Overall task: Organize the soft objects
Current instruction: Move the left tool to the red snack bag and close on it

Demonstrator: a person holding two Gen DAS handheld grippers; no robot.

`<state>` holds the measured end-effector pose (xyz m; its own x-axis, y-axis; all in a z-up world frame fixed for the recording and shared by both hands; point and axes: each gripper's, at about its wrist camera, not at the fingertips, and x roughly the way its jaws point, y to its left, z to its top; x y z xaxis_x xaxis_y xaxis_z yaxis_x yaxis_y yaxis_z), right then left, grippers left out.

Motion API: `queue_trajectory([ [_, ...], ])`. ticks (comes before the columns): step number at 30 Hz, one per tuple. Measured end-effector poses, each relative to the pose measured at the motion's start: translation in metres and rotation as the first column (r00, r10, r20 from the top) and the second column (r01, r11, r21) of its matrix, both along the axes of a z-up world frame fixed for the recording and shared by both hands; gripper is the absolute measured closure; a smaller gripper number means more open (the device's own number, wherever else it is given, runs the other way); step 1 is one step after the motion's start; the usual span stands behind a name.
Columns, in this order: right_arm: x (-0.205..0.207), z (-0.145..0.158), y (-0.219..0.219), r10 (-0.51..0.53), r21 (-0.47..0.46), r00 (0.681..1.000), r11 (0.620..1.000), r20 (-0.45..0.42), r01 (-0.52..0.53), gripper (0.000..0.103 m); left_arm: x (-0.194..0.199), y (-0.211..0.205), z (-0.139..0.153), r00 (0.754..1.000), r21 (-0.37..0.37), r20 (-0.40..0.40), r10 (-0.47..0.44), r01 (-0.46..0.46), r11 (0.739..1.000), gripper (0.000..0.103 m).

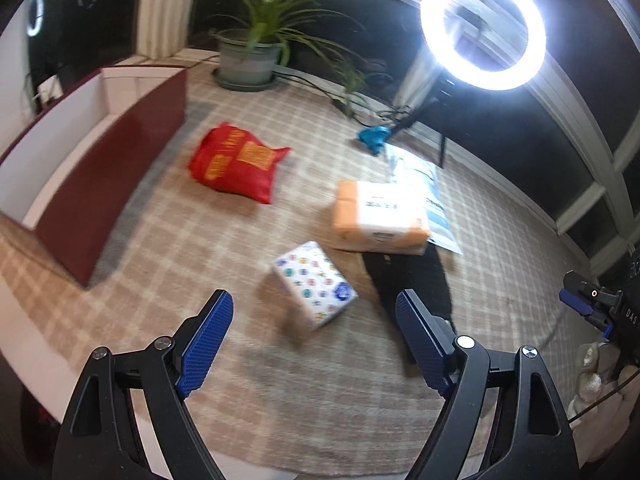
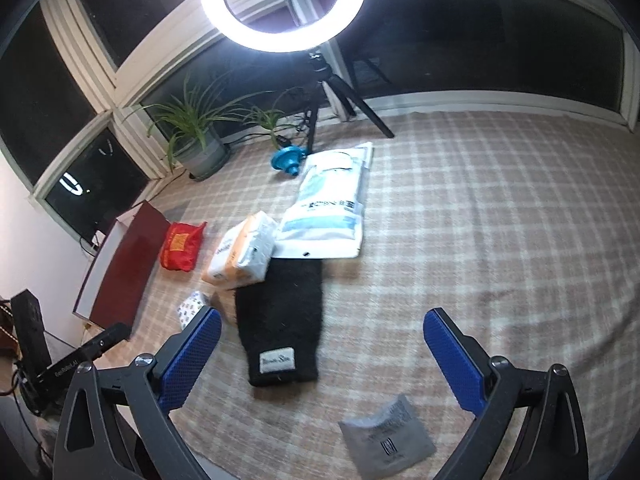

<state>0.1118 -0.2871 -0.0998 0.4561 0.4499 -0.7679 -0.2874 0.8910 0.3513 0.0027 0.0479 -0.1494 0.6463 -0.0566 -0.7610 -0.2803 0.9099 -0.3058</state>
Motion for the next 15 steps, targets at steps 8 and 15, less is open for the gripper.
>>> queue_trajectory([
  [8, 0.018, 0.006, 0.042, 0.101, 0.089, 0.994, 0.991, -0.036, -0.097, 0.011, -0.015, 0.037, 0.007, 0.994, -0.004, 0.012, 0.109, -0.109, 0.994, 0.020],
  [15, 0.044, 0.028, 0.113, 0.197, 0.122, 0.980, 0.973, 0.000, -0.196, 0.011, 0.003, 0.044, 0.005, 0.999, 0.001, 0.036, 0.037, -0.037, 0.999, 0.020],
])
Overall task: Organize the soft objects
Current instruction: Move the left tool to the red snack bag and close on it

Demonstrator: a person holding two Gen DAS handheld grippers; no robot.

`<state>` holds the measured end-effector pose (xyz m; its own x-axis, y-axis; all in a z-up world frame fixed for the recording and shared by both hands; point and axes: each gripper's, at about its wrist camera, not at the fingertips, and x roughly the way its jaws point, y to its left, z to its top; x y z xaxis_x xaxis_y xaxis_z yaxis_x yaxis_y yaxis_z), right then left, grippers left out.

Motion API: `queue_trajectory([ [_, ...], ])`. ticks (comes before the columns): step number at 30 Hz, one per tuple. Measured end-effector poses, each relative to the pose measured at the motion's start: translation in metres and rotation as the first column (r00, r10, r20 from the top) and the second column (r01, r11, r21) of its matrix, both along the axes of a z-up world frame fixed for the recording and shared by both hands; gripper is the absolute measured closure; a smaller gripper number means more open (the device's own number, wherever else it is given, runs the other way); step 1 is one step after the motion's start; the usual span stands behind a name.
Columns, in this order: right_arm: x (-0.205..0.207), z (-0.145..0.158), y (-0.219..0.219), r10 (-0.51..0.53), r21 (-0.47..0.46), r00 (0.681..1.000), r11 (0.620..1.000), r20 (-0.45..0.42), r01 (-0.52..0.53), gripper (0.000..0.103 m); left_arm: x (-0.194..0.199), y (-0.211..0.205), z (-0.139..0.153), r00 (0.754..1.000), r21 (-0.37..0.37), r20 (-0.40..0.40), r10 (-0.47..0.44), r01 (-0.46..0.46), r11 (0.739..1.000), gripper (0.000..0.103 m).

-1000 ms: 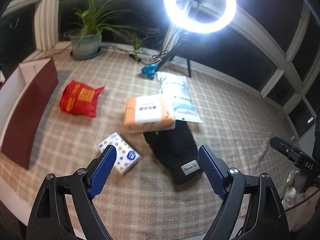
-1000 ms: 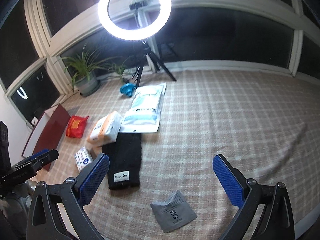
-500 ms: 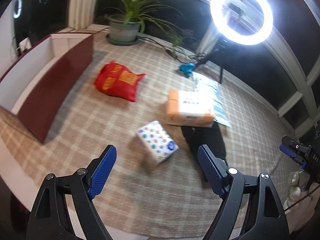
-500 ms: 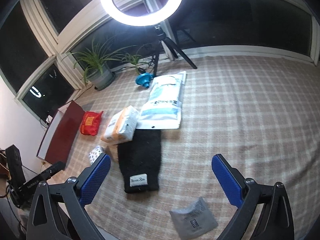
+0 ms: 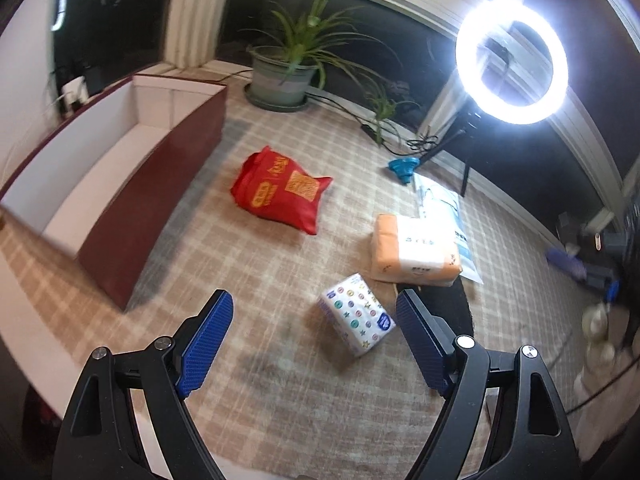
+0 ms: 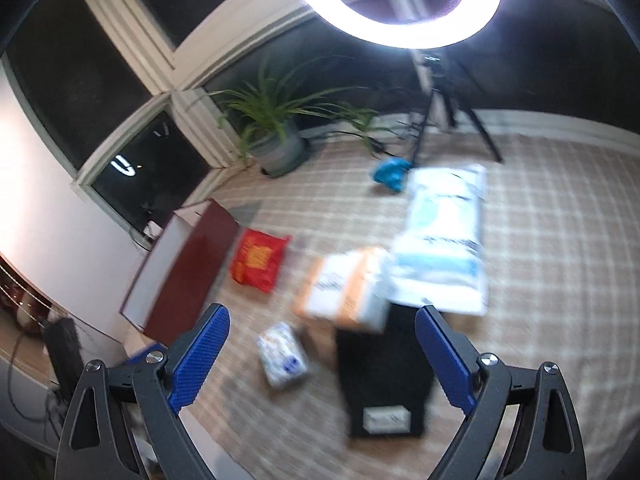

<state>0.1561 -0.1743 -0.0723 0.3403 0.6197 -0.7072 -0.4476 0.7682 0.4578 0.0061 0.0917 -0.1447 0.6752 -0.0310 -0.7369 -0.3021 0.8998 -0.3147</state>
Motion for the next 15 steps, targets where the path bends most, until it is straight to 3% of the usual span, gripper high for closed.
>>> queue_trajectory([
  [9, 0.048, -0.005, 0.104, 0.100, -0.025, 0.994, 0.995, -0.046, -0.101, 0.011, 0.044, 0.030, -0.016, 0.998, -0.070, 0.012, -0.065, 0.065, 0.995, 0.020],
  [15, 0.075, -0.029, 0.162, 0.188, -0.108, 0.978, 0.975, -0.087, -0.196, 0.011, 0.059, 0.047, -0.035, 1.000, -0.106, -0.014, -0.027, 0.026, 0.994, 0.020],
])
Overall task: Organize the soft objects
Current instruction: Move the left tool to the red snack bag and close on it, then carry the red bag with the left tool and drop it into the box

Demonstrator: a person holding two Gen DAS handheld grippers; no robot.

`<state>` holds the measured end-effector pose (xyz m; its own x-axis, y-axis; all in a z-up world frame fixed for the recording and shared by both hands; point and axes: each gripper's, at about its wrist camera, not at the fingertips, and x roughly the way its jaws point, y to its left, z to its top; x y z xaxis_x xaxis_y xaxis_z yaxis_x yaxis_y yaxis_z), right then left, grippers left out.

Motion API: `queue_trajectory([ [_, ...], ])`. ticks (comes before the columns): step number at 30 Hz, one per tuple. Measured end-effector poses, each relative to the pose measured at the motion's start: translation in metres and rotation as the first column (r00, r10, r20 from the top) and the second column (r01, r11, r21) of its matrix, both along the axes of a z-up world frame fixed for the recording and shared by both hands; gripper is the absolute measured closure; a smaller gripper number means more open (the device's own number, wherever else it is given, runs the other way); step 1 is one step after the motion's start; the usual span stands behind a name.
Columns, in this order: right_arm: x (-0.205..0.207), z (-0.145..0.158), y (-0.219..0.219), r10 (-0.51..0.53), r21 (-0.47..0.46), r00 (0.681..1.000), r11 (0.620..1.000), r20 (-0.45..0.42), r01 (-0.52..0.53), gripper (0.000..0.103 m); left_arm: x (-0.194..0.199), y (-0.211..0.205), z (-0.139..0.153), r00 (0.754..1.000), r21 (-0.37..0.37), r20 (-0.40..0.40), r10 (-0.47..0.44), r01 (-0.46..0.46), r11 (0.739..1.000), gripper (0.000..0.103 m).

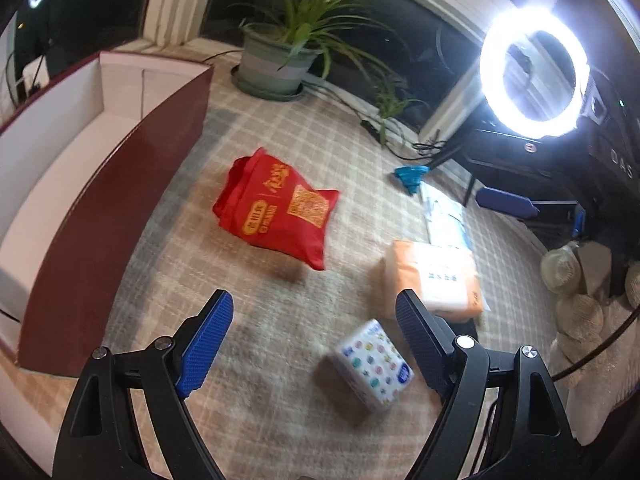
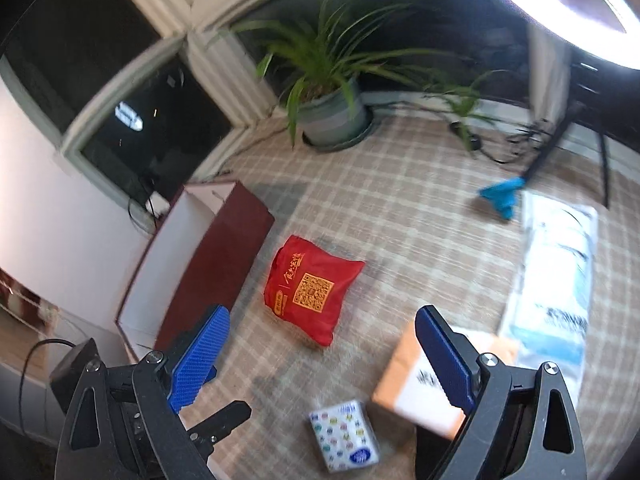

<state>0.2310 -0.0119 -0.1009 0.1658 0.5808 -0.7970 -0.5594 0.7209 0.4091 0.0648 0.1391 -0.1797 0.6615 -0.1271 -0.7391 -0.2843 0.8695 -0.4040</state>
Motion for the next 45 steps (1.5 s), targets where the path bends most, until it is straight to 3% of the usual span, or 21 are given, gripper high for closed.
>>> queue_trajectory([
  [4, 0.014, -0.016, 0.036, 0.109, -0.061, 0.994, 0.992, 0.006, -0.109, 0.011, 0.007, 0.010, -0.012, 0.998, -0.024, -0.012, 0.054, -0.054, 0.998, 0.020],
  [10, 0.041, -0.050, 0.080, 0.242, -0.108, 0.969, 0.963, -0.052, -0.246, 0.011, 0.025, 0.013, -0.031, 0.991, -0.057, -0.037, 0.129, -0.131, 0.990, 0.020],
  [20, 0.065, -0.092, 0.128, 0.375, -0.145, 0.922, 0.911, -0.096, -0.386, 0.011, 0.048, 0.017, -0.050, 0.971, -0.088, -0.063, 0.232, -0.237, 0.967, 0.021],
  [26, 0.079, -0.113, 0.147, 0.413, -0.133, 0.900, 0.893, -0.138, -0.430, 0.011, 0.060, 0.023, -0.060, 0.961, -0.100, -0.074, 0.267, -0.274, 0.956, 0.021],
  [37, 0.084, -0.140, 0.154, 0.411, -0.095, 0.881, 0.892, -0.235, -0.442, 0.011, 0.066, 0.029, -0.070, 0.954, -0.129, -0.082, 0.288, -0.297, 0.946, 0.022],
  [41, 0.079, -0.145, 0.156, 0.417, -0.079, 0.866, 0.888, -0.275, -0.452, 0.012, 0.069, 0.031, -0.072, 0.955, -0.142, -0.075, 0.288, -0.296, 0.945, 0.026],
  [45, 0.074, -0.145, 0.155, 0.418, -0.081, 0.862, 0.886, -0.286, -0.456, 0.024, 0.074, 0.030, -0.073, 0.955, -0.138, -0.037, 0.295, -0.297, 0.945, 0.039],
])
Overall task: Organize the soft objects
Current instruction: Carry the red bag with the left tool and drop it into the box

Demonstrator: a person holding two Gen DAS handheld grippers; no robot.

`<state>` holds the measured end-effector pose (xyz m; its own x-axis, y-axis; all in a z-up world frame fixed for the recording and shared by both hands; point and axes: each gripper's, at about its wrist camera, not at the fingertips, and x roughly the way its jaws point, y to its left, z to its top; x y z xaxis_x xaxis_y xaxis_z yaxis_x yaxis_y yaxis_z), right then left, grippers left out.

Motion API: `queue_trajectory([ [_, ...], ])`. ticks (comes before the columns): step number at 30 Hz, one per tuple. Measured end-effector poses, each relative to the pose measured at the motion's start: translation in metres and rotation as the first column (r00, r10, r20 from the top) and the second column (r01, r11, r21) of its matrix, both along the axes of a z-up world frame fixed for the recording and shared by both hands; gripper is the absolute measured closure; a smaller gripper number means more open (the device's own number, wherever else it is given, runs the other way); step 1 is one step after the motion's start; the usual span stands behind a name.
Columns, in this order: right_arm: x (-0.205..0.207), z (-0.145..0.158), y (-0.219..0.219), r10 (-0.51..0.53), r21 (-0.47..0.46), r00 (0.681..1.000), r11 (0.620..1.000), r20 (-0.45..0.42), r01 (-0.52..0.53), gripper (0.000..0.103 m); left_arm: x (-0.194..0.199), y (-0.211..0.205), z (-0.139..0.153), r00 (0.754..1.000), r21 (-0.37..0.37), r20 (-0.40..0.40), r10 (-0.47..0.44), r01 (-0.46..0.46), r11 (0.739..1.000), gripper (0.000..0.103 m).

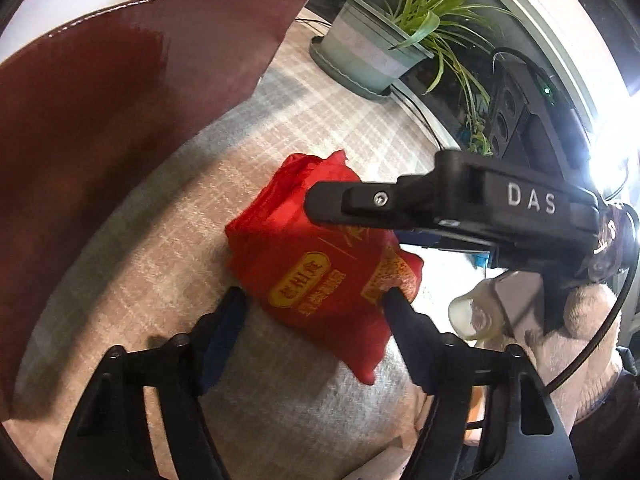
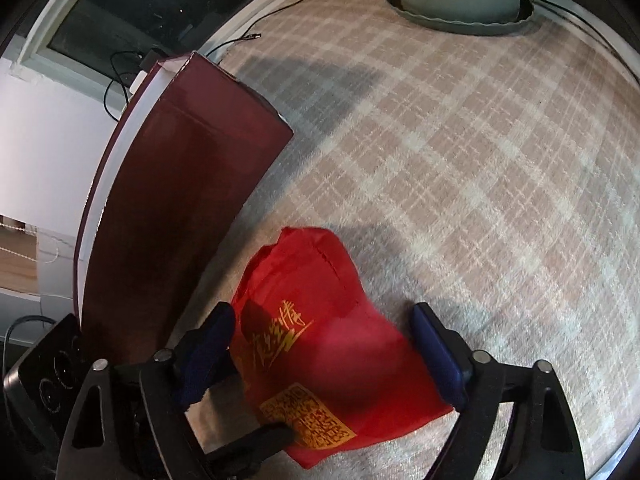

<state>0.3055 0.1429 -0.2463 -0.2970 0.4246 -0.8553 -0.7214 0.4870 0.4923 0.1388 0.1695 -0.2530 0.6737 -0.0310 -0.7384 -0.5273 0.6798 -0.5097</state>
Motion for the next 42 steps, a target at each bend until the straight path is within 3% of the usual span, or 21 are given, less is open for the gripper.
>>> queue_trajectory([
  [3, 0.002, 0.000, -0.008, -0.026, -0.008, 1.000, 1.000, -0.017, 0.026, 0.035, 0.002, -0.001, -0.001, 1.000, 0.016, 0.013, -0.003, 0.003, 1.000, 0.040],
  [11, -0.006, 0.001, -0.031, -0.089, -0.003, 0.992, 0.996, -0.094, 0.089, 0.045, -0.005, -0.003, 0.001, 0.999, 0.024, 0.044, 0.004, -0.005, 1.000, 0.044],
  [13, -0.007, 0.005, -0.036, -0.098, 0.007, 0.990, 0.995, -0.104, 0.099, 0.053, -0.008, -0.005, 0.004, 0.999, 0.024, 0.054, -0.004, 0.003, 1.000, 0.044],
  [24, -0.030, 0.059, -0.066, -0.148, 0.089, 0.985, 0.984, -0.084, 0.155, 0.053, -0.034, -0.021, 0.044, 0.992, 0.127, 0.123, -0.036, 0.020, 0.992, 0.044],
  [25, -0.034, 0.067, -0.067, -0.151, 0.098, 0.985, 0.983, -0.078, 0.158, 0.053, -0.037, -0.022, 0.048, 0.986, 0.172, 0.166, -0.014, -0.015, 0.985, 0.044],
  [28, -0.046, 0.087, -0.070, -0.157, 0.123, 0.986, 0.979, -0.064, 0.164, 0.053, -0.048, -0.025, 0.061, 0.982, 0.198, 0.186, -0.027, -0.011, 0.980, 0.044],
  [35, -0.078, 0.132, -0.046, -0.140, 0.191, 0.990, 0.971, -0.024, 0.142, 0.053, -0.087, -0.019, 0.096, 0.972, 0.260, 0.232, -0.028, -0.034, 0.965, 0.044],
  [42, -0.115, 0.158, -0.004, -0.083, 0.245, 0.997, 0.966, -0.003, 0.081, 0.053, -0.133, 0.003, 0.119, 0.966, 0.307, 0.258, 0.007, -0.089, 0.948, 0.044],
])
